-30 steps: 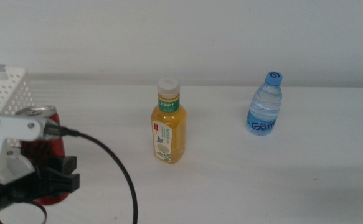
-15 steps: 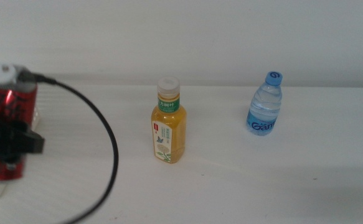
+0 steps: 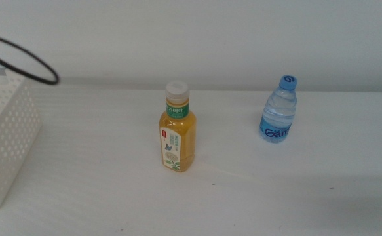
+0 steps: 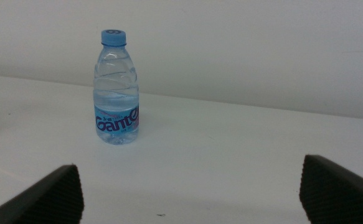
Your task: Use arms to grab the bottles and put them into the dustbin to the left of the table.
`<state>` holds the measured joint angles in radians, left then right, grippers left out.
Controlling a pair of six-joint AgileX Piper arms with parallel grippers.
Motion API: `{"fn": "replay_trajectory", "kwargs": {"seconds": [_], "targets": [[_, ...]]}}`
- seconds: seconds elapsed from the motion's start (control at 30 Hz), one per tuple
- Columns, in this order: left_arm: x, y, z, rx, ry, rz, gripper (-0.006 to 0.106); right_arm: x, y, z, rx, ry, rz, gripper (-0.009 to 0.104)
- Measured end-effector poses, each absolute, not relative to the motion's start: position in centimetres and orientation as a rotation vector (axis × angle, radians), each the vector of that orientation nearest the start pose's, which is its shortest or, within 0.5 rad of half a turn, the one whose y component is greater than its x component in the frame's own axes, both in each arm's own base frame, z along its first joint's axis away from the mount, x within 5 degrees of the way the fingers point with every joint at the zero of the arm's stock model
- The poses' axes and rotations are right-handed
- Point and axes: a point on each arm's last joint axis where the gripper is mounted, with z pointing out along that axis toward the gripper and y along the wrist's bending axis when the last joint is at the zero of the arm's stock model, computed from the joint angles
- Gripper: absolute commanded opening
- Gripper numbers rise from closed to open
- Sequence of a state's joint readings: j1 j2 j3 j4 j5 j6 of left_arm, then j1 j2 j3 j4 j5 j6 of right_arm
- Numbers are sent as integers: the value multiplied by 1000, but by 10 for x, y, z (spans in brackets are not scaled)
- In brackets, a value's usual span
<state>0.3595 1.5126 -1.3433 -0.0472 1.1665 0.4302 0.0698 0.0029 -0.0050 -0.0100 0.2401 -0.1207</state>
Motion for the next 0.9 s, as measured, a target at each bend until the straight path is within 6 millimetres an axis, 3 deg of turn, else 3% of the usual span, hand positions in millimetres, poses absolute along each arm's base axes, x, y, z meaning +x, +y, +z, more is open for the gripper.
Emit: {"fn": "replay_trajectory", "kwargs": {"seconds": [0.2, 0.57, 0.63, 0.73, 0.9], "targets": [[315, 151, 286, 92, 2930, 98, -2, 55, 4, 193, -170, 1713, -47, 93], [344, 169, 230, 164, 2968, 62, 3, 55, 4, 193, -171, 1713, -47, 93], [346, 170, 222, 185, 2983, 50, 9, 55, 4, 193, -171, 1713, -47, 93], [348, 171, 211, 196, 3007, 33, 28, 55, 4, 193, -171, 1713, -47, 93], [350, 173, 207, 202, 3005, 46, 81, 55, 4, 193, -171, 1713, -47, 93]]}}
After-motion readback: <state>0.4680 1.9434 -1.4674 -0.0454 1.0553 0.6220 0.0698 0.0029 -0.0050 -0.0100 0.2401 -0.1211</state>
